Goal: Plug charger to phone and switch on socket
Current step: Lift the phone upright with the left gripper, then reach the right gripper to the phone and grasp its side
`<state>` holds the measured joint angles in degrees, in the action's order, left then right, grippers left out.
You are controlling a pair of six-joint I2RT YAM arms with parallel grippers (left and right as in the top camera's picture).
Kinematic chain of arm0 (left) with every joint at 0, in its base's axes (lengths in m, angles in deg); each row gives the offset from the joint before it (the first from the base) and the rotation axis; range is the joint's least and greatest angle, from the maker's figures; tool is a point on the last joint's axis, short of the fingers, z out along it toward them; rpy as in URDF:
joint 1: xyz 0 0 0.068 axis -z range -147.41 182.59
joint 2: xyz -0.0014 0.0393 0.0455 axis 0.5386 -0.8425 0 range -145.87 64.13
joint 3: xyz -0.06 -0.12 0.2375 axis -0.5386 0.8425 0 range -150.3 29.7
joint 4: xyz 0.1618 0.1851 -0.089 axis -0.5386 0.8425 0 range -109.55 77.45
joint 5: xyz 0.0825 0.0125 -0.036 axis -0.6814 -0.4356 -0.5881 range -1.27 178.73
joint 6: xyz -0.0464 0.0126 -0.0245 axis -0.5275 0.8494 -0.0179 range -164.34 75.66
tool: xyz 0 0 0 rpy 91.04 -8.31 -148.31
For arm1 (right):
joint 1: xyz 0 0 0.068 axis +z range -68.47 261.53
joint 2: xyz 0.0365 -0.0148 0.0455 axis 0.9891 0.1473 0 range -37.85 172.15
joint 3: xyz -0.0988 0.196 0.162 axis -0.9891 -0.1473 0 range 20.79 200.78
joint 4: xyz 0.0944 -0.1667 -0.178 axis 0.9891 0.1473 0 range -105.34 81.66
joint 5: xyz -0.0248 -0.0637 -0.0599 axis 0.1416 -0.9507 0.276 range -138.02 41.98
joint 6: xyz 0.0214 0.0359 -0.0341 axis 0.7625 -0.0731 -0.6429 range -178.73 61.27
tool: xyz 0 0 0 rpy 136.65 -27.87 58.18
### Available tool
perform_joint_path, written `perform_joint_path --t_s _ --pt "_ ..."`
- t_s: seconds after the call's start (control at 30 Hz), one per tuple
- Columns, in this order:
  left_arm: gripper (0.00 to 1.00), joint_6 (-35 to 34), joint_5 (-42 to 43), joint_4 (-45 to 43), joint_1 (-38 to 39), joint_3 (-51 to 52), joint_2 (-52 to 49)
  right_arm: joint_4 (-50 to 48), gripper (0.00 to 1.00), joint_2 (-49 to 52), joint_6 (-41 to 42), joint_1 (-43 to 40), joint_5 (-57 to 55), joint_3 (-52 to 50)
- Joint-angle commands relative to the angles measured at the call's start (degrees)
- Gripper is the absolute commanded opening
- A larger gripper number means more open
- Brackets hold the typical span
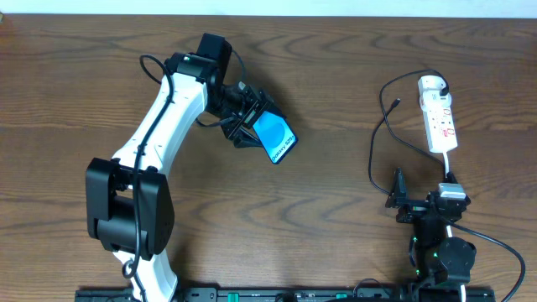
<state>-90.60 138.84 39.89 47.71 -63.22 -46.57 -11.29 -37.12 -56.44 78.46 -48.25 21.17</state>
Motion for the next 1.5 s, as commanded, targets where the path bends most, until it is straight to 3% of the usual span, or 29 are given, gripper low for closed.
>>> perform_joint_path --t_s 0.0,0.37,0.67,0.73,0.8,0.87,0.9,1.1,1.47 --pt "0.72 -1.44 4.79 -0.57 -0.04 0.00 0.59 0.24 0.99 -0.09 -0.68 0.17 -0.26 -0.07" --pt "0.72 -0.63 10.84 -0.52 -0.04 0.00 0.59 0.24 0.99 -0.09 -0.68 0.17 -0.26 -0.07" --pt "0.72 0.17 10.97 0.11 -0.04 0.00 0.59 -0.39 0.99 -0.09 -0.13 0.17 0.44 -0.07" --pt "0.72 0.42 10.95 0.09 -0.04 0.00 0.59 -0.37 0.99 -0.09 4.26 0.17 4.09 -0.07" --pt "0.72 0.44 10.95 0.09 -0.04 0.00 0.59 -0.50 0.99 -0.09 15.58 0.17 10.08 -0.07" --pt "0.72 0.39 10.93 0.09 -0.04 0.00 0.59 -1.25 0.99 -0.09 41.88 0.17 18.95 -0.07" --pt "0.72 0.39 10.93 0.09 -0.04 0.00 0.59 -1.42 0.99 -0.09 48.76 0.17 23.65 -0.07" --pt "0.72 0.35 10.95 0.07 -0.04 0.00 0.59 -1.77 0.99 -0.09 51.12 0.17 18.23 -0.07" --pt "0.72 0.22 9.86 -0.96 -0.04 0.00 0.59 -0.04 0.99 4.22 43.80 0.17 14.64 5.75"
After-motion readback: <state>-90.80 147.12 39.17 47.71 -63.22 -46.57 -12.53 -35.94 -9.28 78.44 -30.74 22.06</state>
